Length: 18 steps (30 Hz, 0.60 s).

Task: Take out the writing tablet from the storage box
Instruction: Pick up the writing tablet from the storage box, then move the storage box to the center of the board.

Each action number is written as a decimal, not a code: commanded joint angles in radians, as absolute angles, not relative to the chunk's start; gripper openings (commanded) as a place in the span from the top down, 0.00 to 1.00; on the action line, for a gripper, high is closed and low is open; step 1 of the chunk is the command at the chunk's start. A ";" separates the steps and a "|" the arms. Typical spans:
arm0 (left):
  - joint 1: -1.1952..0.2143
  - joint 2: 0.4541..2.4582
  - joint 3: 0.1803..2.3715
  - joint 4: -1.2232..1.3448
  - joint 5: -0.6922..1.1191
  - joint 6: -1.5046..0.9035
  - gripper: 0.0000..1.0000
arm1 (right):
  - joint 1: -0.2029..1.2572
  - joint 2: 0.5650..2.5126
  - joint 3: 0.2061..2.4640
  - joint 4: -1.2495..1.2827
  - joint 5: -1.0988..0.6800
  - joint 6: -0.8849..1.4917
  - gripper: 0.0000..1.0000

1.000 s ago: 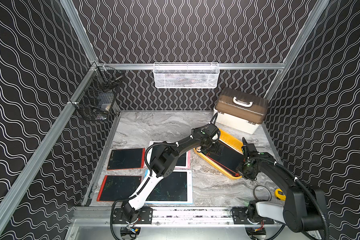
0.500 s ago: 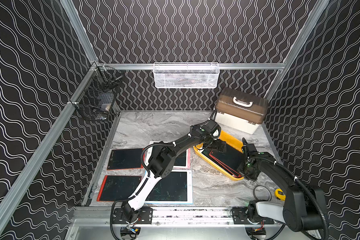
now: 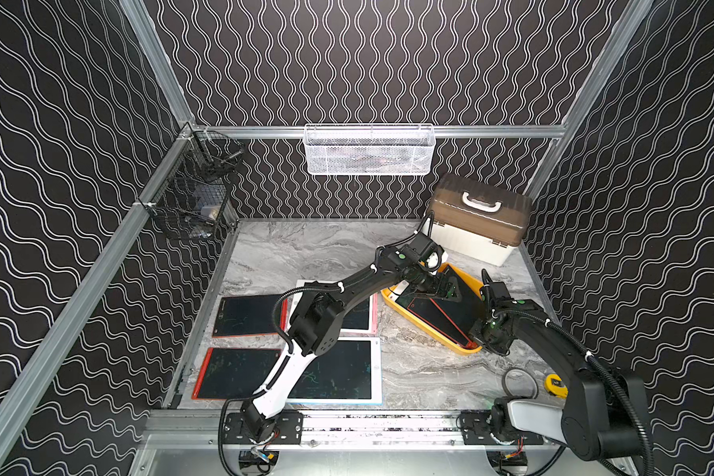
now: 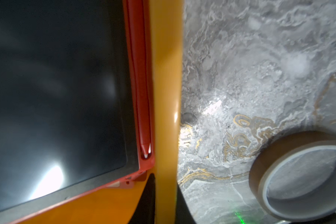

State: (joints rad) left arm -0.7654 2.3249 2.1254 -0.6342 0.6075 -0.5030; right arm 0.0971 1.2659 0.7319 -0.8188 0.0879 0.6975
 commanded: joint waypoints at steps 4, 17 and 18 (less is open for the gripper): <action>-0.766 2.296 2.149 -0.674 0.518 -0.443 0.16 | 0.093 1.269 0.745 -0.804 0.115 0.702 0.85; -0.758 2.299 2.150 -0.651 0.517 -0.454 0.90 | 0.048 1.257 0.736 -0.790 0.135 0.713 0.85; -0.757 2.298 2.150 -0.650 0.520 -0.456 0.93 | 0.044 1.256 0.738 -0.789 0.139 0.711 0.85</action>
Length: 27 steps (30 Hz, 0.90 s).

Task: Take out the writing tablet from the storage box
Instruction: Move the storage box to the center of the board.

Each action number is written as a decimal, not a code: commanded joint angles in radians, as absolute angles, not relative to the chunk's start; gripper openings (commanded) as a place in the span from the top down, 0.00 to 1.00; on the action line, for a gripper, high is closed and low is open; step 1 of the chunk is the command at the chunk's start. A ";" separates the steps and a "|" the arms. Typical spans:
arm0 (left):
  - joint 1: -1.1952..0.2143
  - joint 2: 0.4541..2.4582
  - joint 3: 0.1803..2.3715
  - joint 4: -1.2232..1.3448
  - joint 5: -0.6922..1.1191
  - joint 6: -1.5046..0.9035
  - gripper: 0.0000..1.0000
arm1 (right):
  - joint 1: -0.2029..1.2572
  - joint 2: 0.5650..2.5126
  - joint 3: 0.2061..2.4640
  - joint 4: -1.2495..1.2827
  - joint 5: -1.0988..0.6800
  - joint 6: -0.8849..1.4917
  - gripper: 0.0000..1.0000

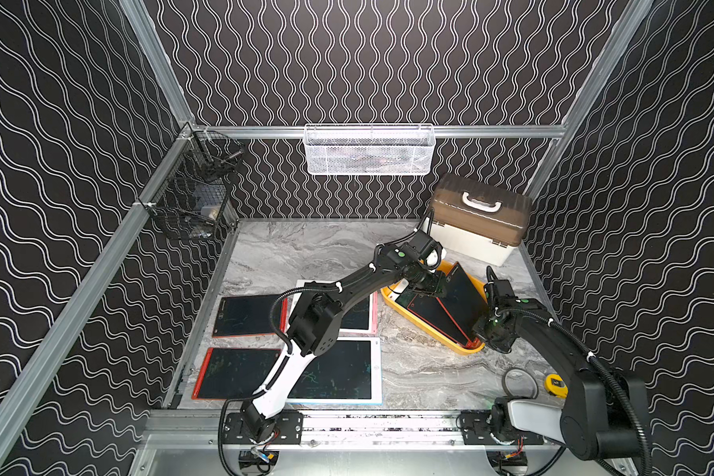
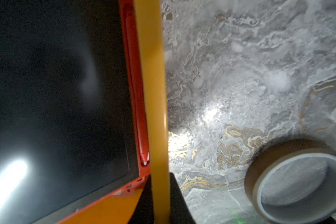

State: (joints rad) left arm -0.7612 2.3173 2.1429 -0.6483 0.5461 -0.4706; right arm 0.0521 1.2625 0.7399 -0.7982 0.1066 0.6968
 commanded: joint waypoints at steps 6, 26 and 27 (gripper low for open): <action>-0.717 2.253 2.123 -0.598 0.595 -0.509 1.00 | 0.001 1.265 0.741 -0.778 0.152 0.696 0.85; -0.391 1.753 1.733 -0.518 0.683 -0.577 1.00 | -0.103 1.314 0.992 -0.794 0.206 0.604 0.36; -0.379 1.739 1.723 -0.520 0.691 -0.575 1.00 | -0.103 1.291 1.006 -0.792 0.201 0.600 0.33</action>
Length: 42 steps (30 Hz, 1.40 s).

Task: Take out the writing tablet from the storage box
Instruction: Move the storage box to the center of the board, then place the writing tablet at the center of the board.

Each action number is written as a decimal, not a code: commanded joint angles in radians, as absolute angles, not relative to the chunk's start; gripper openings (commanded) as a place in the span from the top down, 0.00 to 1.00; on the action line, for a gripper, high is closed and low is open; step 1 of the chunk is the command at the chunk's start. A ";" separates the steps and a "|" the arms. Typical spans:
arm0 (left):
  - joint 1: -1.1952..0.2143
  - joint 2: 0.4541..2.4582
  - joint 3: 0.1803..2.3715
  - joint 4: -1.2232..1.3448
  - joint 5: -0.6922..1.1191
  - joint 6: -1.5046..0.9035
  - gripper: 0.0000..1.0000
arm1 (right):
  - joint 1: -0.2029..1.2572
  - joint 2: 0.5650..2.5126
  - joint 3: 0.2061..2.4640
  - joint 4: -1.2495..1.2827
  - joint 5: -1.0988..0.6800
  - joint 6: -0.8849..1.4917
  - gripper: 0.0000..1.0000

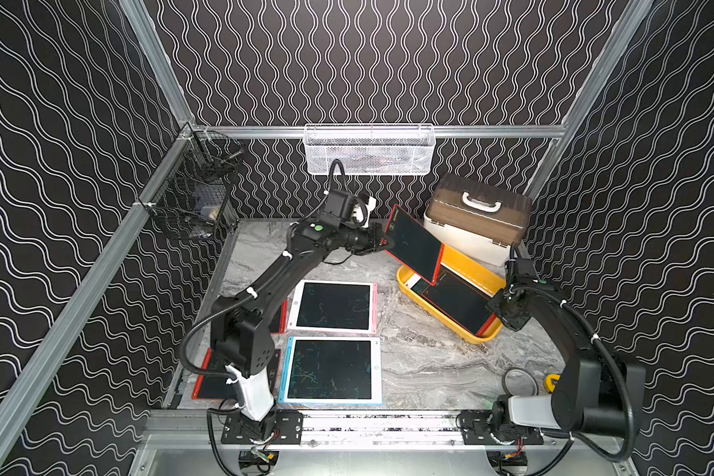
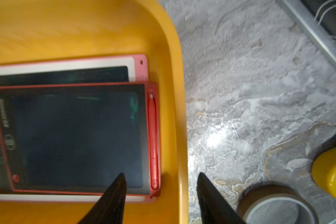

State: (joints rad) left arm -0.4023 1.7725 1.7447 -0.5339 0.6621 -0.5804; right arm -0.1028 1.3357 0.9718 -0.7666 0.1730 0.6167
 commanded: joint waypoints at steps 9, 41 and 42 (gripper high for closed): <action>-0.257 1.640 1.594 -0.373 0.902 -0.716 1.00 | -0.100 1.121 0.925 -0.263 -0.594 0.589 0.20; -0.199 1.557 1.352 0.105 1.105 -1.108 1.00 | 0.093 1.354 0.919 0.506 -1.018 1.020 0.67; -0.199 1.560 1.349 0.107 1.109 -1.108 1.00 | 0.093 1.358 0.918 0.514 -1.021 1.029 0.70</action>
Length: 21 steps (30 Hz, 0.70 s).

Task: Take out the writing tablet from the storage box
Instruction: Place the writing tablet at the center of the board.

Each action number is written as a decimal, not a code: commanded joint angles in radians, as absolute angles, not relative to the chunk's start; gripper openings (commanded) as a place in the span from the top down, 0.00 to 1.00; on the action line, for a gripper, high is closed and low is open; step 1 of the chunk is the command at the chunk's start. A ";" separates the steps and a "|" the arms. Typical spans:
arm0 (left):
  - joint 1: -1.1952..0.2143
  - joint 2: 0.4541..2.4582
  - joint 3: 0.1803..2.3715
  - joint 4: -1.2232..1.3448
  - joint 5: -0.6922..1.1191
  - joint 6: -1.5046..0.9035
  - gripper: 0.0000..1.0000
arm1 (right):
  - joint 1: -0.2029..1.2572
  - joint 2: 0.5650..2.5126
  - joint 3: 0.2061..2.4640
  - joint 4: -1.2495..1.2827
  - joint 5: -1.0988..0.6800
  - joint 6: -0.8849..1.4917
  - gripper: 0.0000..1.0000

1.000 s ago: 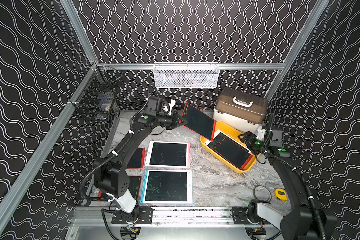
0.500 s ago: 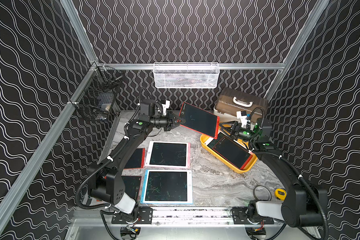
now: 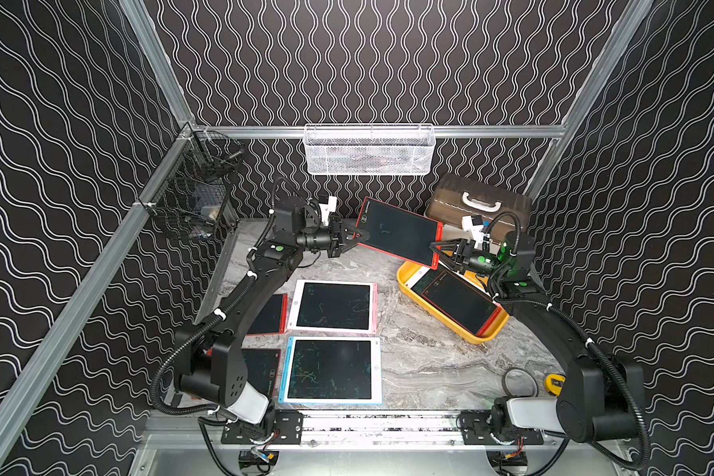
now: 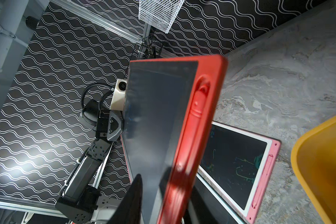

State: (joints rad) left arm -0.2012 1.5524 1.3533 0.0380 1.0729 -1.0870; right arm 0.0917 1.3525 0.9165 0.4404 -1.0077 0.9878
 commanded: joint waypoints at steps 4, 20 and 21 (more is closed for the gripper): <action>-0.199 1.572 1.348 0.104 1.117 -1.096 1.00 | 0.093 1.376 0.914 0.578 -1.034 1.092 0.79; -0.196 1.605 1.545 -0.287 1.026 -0.783 0.42 | 0.103 1.349 0.880 0.548 -0.980 1.134 1.00; -0.194 1.606 1.566 -0.332 1.008 -0.751 0.35 | 0.104 1.343 0.882 0.520 -0.968 1.119 1.00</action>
